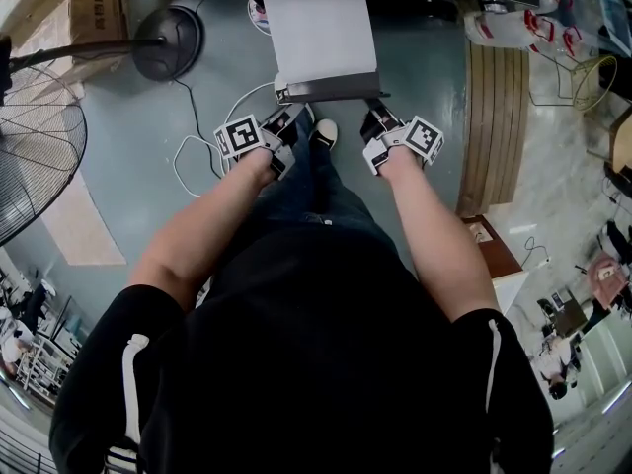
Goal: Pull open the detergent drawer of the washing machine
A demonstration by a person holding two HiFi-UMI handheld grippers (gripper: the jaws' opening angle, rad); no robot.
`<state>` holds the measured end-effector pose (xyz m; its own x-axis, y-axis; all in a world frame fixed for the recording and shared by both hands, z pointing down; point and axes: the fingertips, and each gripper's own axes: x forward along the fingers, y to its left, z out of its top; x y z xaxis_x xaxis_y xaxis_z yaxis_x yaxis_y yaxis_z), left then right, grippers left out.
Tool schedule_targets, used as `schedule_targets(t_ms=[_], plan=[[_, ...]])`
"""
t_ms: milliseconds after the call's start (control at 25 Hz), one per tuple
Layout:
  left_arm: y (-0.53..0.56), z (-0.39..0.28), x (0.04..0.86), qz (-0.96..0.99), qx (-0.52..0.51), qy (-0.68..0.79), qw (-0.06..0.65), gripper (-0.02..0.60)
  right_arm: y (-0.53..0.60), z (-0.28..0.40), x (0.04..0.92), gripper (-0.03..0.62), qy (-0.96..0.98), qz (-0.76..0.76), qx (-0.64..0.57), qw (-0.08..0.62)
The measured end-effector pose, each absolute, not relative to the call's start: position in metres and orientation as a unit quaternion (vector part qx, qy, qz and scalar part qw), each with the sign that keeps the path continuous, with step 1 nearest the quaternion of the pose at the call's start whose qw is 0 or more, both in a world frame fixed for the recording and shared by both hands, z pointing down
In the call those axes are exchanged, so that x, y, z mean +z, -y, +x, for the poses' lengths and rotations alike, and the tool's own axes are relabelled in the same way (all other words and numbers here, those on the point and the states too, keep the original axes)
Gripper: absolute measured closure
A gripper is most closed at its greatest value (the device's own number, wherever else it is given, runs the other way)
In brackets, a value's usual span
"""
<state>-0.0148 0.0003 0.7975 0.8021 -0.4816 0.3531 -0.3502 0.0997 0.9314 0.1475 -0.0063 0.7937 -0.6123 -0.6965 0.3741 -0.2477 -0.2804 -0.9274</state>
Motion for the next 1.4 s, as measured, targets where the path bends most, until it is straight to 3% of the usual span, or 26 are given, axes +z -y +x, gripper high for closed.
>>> schedule_targets(t_ms=[1400], plan=[[-0.002,-0.013,0.799,0.654,-0.036,0.290,0.698,0.513,0.006,0.145,0.805,0.503,-0.565,-0.430,-0.691,0.134]])
